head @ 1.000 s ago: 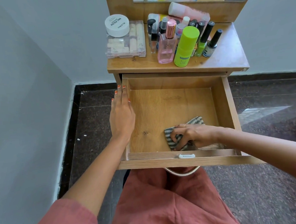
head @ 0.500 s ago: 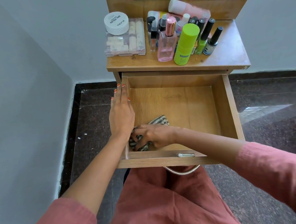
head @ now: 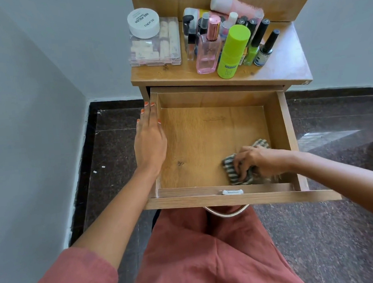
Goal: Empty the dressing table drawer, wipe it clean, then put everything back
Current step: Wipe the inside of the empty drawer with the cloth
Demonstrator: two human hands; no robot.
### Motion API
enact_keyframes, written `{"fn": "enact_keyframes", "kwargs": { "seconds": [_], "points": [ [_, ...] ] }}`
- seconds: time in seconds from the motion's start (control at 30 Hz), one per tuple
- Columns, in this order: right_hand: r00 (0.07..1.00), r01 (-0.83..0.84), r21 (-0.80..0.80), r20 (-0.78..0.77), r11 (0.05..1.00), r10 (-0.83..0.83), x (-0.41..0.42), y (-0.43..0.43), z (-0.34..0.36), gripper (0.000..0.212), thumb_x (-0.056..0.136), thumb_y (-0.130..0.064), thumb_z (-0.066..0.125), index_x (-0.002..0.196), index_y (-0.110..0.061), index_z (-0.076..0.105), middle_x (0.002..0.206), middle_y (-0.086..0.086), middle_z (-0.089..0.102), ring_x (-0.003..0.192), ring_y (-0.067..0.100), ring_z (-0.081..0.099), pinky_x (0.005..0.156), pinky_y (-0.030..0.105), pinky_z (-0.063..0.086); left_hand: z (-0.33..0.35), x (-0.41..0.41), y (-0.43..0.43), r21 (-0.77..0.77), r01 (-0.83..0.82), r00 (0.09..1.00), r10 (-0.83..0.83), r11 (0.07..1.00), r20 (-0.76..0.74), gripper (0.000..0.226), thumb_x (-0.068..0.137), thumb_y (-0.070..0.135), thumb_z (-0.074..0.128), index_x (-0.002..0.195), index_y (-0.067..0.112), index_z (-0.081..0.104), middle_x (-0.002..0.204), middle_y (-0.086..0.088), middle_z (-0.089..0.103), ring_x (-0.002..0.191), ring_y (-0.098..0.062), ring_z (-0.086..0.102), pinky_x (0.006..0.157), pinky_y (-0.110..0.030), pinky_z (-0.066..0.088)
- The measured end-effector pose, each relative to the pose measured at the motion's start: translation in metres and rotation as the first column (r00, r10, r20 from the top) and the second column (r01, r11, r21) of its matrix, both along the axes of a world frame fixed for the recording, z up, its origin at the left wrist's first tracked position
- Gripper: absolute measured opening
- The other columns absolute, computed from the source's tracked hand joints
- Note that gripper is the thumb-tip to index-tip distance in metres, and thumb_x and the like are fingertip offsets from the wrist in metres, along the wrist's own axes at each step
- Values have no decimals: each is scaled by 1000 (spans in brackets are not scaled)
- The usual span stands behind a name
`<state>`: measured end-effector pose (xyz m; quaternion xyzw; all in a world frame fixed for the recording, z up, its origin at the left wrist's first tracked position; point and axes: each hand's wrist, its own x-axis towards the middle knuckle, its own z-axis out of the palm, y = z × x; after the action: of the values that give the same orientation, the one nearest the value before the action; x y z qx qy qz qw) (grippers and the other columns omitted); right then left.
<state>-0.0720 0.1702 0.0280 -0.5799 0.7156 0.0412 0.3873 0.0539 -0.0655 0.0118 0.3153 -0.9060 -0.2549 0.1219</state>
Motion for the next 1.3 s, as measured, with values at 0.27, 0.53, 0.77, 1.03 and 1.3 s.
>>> {"fn": "enact_keyframes", "kwargs": {
  "seconds": [0.27, 0.53, 0.77, 1.03, 1.3],
  "points": [
    [991, -36, 94, -126, 995, 47, -5, 11, 5, 40, 81, 9, 44, 99, -20, 66, 125, -10, 48, 96, 3, 24, 85, 21, 31, 3, 1, 1, 7, 4, 1000, -4, 1000, 0, 45, 100, 13, 26, 145, 11, 22, 155, -6, 17, 143, -20, 17, 118, -34, 18],
    [999, -4, -118, -48, 993, -2, 21, -24, -5, 42, 77, 10, 47, 103, -15, 67, 122, 1, 53, 100, 21, 41, 76, 26, 37, 3, 1, 2, 3, -3, 1000, 3, 1000, 6, 45, 100, 13, 26, 145, 11, 22, 155, -6, 17, 143, -20, 17, 118, -33, 16],
    [974, 186, -380, -47, 906, -220, 42, -68, -26, 39, 79, 9, 53, 112, -9, 63, 127, 12, 51, 116, 32, 41, 91, 51, 43, 3, 1, 2, -12, -1, 1000, 1, 1000, 13, 45, 100, 14, 26, 145, 11, 22, 155, -6, 17, 143, -19, 17, 117, -32, 15],
    [788, 436, -499, -191, 749, -586, 12, -65, -29, 44, 89, -1, 48, 130, -16, 50, 140, 14, 39, 129, 35, 33, 103, 54, 26, 3, 1, 2, -8, -6, 1000, 6, 1000, 2, 44, 100, 15, 27, 144, 12, 23, 154, -5, 19, 142, -19, 19, 118, -32, 17],
    [588, 667, -544, -35, 509, -808, 5, -68, -45, 45, 92, -7, 41, 136, -18, 40, 147, 15, 24, 134, 35, 23, 113, 50, 24, 2, 0, 2, -8, -5, 1000, 5, 1000, 1, 45, 100, 13, 27, 144, 10, 23, 154, -7, 19, 142, -20, 19, 117, -32, 17]
  ]
}}
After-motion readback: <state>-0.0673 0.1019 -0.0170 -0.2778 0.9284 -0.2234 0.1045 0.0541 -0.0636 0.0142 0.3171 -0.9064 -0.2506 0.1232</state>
